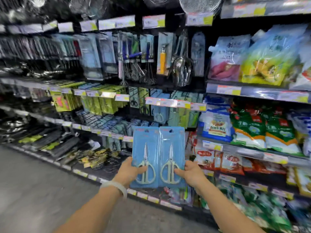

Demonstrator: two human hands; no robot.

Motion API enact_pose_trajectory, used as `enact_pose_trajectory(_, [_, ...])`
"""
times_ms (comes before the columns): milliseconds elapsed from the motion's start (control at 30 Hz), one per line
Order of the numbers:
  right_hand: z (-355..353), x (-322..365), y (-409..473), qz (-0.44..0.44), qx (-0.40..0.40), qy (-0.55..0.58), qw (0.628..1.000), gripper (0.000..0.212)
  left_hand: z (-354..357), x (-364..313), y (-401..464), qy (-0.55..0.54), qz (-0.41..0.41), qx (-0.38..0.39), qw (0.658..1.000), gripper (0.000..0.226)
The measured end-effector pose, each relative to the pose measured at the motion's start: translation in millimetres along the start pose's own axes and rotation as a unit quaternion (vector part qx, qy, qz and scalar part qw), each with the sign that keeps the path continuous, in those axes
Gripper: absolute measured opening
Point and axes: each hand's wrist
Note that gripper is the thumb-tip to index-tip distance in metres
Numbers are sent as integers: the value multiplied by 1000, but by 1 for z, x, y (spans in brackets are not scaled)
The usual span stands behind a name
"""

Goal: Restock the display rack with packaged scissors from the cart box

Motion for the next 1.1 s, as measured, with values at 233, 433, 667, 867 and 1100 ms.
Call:
enact_pose_trajectory(233, [56,18,30,5,-2,-1,1000,29,-57,24,27,-13,-7,-10,1000,40])
enact_pose_trajectory(433, [69,35,75,19,5,-11,1000,22,-75,37,81,-17,1,18,1000,65])
enact_pose_trajectory(667, [72,51,177,30,-21,-30,999,30,-86,37,176,-23,10,17,1000,98])
enact_pose_trajectory(867, [73,75,245,54,-27,-36,997,35,-105,74,287,-17,8,30,999,119])
enact_pose_trajectory(1100, [65,96,294,43,-65,-33,996,31,-97,10,294,7,-21,41,999,46])
Point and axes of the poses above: each hand's wrist, its own y-axis towards the middle knuckle, its own z-axis out of the palm, x = y × z, and after that the axes turned 7 degrees about z, right-handed
